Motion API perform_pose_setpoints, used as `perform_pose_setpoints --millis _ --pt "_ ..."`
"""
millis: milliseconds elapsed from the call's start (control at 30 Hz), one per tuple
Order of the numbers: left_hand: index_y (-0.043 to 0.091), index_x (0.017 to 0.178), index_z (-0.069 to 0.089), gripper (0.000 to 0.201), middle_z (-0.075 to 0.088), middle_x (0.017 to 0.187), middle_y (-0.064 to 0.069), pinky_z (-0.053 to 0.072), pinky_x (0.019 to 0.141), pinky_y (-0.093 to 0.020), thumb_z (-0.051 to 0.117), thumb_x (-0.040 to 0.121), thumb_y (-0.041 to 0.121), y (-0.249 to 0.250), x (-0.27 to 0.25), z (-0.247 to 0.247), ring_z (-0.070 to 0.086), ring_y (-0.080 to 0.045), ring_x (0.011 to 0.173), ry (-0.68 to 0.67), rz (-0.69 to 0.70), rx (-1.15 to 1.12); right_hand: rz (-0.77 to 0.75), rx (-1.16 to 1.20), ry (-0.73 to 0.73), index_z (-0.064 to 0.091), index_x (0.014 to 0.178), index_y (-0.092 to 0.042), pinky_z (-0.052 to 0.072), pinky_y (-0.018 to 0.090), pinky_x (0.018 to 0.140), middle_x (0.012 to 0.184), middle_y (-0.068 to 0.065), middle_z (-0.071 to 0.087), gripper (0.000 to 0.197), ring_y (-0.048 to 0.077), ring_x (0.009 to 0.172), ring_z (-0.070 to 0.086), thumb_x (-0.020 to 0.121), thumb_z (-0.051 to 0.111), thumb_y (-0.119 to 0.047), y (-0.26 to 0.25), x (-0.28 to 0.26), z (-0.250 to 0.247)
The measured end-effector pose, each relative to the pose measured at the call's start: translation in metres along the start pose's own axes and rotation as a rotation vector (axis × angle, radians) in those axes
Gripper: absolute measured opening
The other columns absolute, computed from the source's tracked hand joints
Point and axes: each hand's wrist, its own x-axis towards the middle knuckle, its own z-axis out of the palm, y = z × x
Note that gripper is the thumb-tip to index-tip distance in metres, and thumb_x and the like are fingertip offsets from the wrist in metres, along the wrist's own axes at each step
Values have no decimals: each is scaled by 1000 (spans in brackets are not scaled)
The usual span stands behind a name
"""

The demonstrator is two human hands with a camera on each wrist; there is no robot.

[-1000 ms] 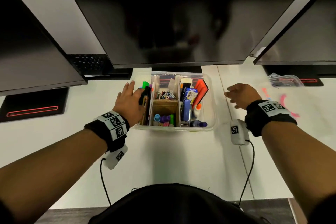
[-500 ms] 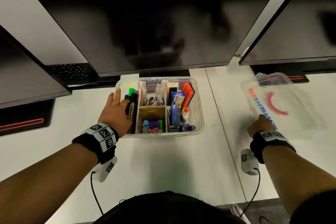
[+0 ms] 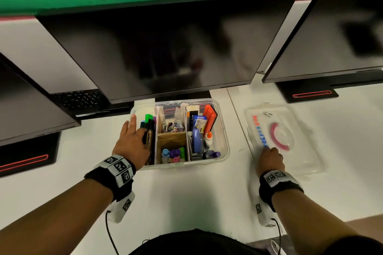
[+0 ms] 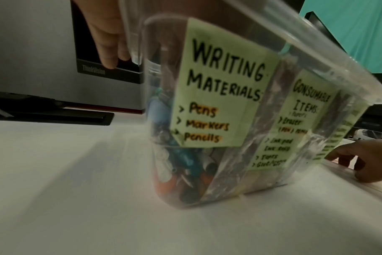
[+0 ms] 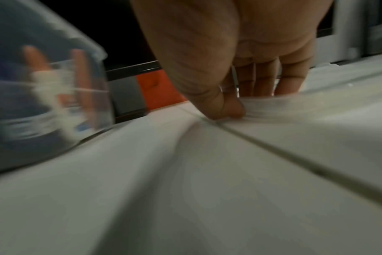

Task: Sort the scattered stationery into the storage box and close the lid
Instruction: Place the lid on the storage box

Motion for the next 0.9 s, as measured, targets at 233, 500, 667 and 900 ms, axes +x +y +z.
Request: perform_pose_setpoints --millis 233,500,667,900 --pt "21 143 32 56 -8 160 -6 11 121 -39 48 91 31 -2 -1 1 -5 -28 148 0 26 -7 -142 -170 -69 33 136 -8 48 43 91 130 12 42 48 30 117 49 90 45 -15 -48 -37 -29" --pt "24 143 31 61 -3 160 -9 9 121 -39 52 88 39 -7 0 4 -3 -31 147 14 72 36 -351 -188 179 51 125 -10 50 39 83 115 13 58 40 31 107 55 86 43 -5 -70 -59 -118" --pt "24 144 31 61 6 159 -10 9 121 -39 53 87 28 -10 1 -4 0 -31 147 24 107 3 -397 -51 304 62 117 -10 51 39 86 111 16 64 39 34 104 60 83 45 1 -78 -79 -184" --pt "19 137 43 53 10 158 -12 17 120 -39 59 87 19 -15 9 -40 12 -30 146 140 197 -162 -658 48 483 66 107 -12 49 35 80 102 16 68 26 35 96 61 86 53 -7 -121 -131 -246"
